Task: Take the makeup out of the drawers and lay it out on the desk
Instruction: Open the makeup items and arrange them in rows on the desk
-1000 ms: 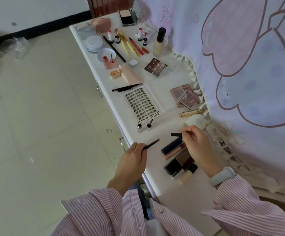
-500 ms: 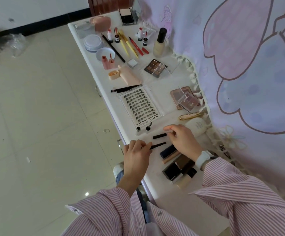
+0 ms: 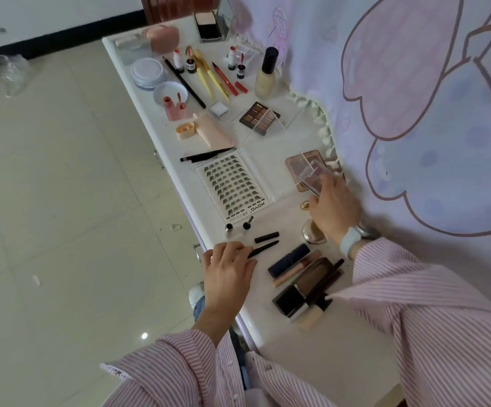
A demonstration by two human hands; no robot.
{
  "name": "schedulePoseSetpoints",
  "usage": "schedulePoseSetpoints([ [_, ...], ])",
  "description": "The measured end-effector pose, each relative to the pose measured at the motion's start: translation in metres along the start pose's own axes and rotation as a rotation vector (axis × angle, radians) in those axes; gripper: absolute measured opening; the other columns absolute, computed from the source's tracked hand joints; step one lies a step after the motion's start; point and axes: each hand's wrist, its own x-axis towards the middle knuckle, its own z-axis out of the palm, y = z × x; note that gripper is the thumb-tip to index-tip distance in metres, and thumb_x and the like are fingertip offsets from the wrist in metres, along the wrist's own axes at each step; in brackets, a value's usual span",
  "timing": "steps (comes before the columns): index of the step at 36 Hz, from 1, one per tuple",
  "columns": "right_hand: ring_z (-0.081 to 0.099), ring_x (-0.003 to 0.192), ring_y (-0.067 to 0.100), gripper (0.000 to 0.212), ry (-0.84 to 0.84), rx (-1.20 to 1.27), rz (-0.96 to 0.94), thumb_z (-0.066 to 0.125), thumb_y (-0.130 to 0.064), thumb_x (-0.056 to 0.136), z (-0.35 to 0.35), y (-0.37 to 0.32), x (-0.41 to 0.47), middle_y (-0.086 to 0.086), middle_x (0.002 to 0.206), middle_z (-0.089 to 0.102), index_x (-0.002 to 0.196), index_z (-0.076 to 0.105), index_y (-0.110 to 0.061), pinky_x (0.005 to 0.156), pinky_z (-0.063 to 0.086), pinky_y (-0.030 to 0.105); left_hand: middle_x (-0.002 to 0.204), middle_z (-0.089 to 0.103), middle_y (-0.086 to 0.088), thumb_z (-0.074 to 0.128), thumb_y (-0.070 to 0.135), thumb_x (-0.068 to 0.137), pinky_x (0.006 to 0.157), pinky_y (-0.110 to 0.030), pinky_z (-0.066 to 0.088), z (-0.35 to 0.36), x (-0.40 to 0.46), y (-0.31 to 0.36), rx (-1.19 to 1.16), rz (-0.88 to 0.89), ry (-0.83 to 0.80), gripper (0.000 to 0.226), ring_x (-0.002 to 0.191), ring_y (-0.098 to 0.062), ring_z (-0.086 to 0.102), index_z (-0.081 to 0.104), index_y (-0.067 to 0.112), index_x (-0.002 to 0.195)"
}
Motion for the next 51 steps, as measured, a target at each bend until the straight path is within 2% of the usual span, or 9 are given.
schedulePoseSetpoints([
  [3,0.055,0.104,0.033,0.044,-0.079,-0.088,0.035,0.052,-0.023,0.09,0.003,-0.001,0.018,0.016,0.131,0.044,0.128,0.04,-0.005,0.063,0.041,0.033,0.089,0.064,0.004,0.049,0.034,0.084,0.076,-0.039,0.045,-0.001,-0.001,-0.001,0.024,0.02,-0.007,0.027,0.085,-0.019,0.058,0.071,0.019,0.089],
  [8,0.051,0.113,0.037,0.053,-0.163,-0.152,0.047,0.051,-0.025,0.09,0.007,-0.001,0.031,0.017,0.138,0.037,0.133,0.03,-0.002,0.079,0.047,0.041,0.088,0.064,0.005,0.05,0.034,0.085,0.075,-0.038,0.043,-0.001,0.0,0.0,0.032,0.012,-0.003,0.026,0.084,-0.018,0.058,0.072,0.02,0.087],
  [16,0.053,0.1,0.031,0.05,-0.035,-0.008,0.09,0.06,-0.031,0.081,0.005,0.002,0.02,0.019,0.119,0.05,0.119,0.044,-0.002,0.071,0.049,0.035,0.089,0.066,0.002,0.072,0.027,0.077,0.078,-0.037,0.04,-0.002,0.0,0.002,0.039,-0.014,0.015,0.016,0.085,-0.019,0.058,0.071,0.018,0.089],
  [20,0.056,0.095,0.029,0.052,-0.033,0.096,0.113,0.059,-0.033,0.084,-0.005,-0.001,-0.007,0.017,0.124,0.045,0.123,0.039,-0.006,0.069,0.053,0.038,0.095,0.065,-0.002,0.057,0.035,0.083,0.083,-0.032,0.033,-0.008,-0.003,0.003,-0.011,-0.004,0.071,0.028,0.093,-0.017,0.051,0.068,0.015,0.099],
  [26,0.052,0.079,0.006,0.04,-0.144,0.396,0.126,0.061,-0.039,0.084,-0.018,0.004,-0.054,-0.001,0.108,0.051,0.112,0.042,-0.017,0.057,0.039,0.016,0.096,0.061,-0.004,0.056,0.03,0.085,0.078,-0.022,0.044,-0.031,0.0,0.016,-0.304,-0.04,0.112,0.025,0.09,-0.012,0.053,0.057,0.017,0.107],
  [30,0.052,0.074,0.003,0.034,-0.266,0.586,0.093,0.066,-0.037,0.081,-0.028,-0.001,-0.084,-0.009,0.092,0.052,0.105,0.046,-0.022,0.059,0.038,0.015,0.09,0.06,0.009,0.055,0.032,0.087,0.065,-0.011,0.045,-0.062,0.014,0.035,-0.636,-0.194,-0.066,0.019,0.074,-0.003,0.055,0.064,0.02,0.099],
  [37,0.052,0.087,-0.002,0.037,-0.294,0.754,-0.193,0.069,-0.035,0.078,-0.044,-0.017,-0.111,-0.019,0.096,0.055,0.108,0.052,-0.021,0.074,0.039,0.012,0.126,0.056,0.016,0.063,0.054,0.076,0.085,-0.02,0.049,-0.088,0.023,0.045,-1.131,-0.368,-0.484,0.053,0.112,-0.003,0.056,0.045,0.044,0.125],
  [43,0.053,0.088,0.009,0.038,-0.14,0.712,-0.461,0.061,-0.04,0.077,-0.051,-0.027,-0.112,-0.004,0.101,0.06,0.101,0.057,-0.01,0.078,0.041,0.016,0.135,0.051,0.013,0.072,0.058,0.068,0.087,-0.018,0.047,-0.103,0.022,0.043,-1.345,-0.392,-0.438,0.076,0.124,-0.006,0.049,0.039,0.039,0.135],
  [51,0.047,0.096,-0.007,0.043,-0.187,0.717,-0.501,0.058,-0.041,0.079,-0.056,-0.032,-0.113,-0.015,0.11,0.057,0.113,0.056,-0.015,0.082,0.035,0.007,0.118,0.064,0.014,0.059,0.023,0.084,0.09,-0.022,0.047,-0.108,0.026,0.042,-1.394,-0.418,-0.401,0.055,0.116,-0.008,0.056,0.038,0.035,0.134],
])
